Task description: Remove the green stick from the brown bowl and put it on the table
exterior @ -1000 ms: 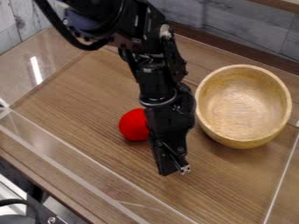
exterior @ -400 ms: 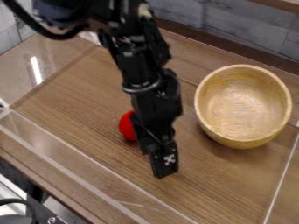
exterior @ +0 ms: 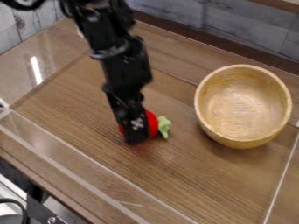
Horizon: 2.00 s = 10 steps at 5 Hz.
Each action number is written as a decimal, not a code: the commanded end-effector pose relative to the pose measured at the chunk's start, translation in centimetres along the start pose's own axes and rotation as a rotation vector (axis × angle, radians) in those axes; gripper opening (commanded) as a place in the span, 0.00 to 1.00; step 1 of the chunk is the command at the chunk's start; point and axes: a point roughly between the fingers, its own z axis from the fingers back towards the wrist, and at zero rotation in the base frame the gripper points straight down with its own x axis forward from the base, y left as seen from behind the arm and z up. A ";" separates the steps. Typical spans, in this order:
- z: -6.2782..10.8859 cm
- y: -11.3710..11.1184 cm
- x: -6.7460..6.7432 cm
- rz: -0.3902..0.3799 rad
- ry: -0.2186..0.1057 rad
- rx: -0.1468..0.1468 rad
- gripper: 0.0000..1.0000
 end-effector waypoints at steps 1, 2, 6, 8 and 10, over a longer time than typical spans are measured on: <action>0.8 0.8 1.1 -0.036 -0.029 0.044 0.00; 0.2 0.7 1.4 -0.089 -0.019 0.037 0.00; 3.5 2.3 0.8 0.145 -0.084 0.081 0.00; 3.6 2.9 -0.4 0.226 -0.109 0.089 0.00; 3.5 3.1 -0.8 0.330 -0.127 0.096 0.00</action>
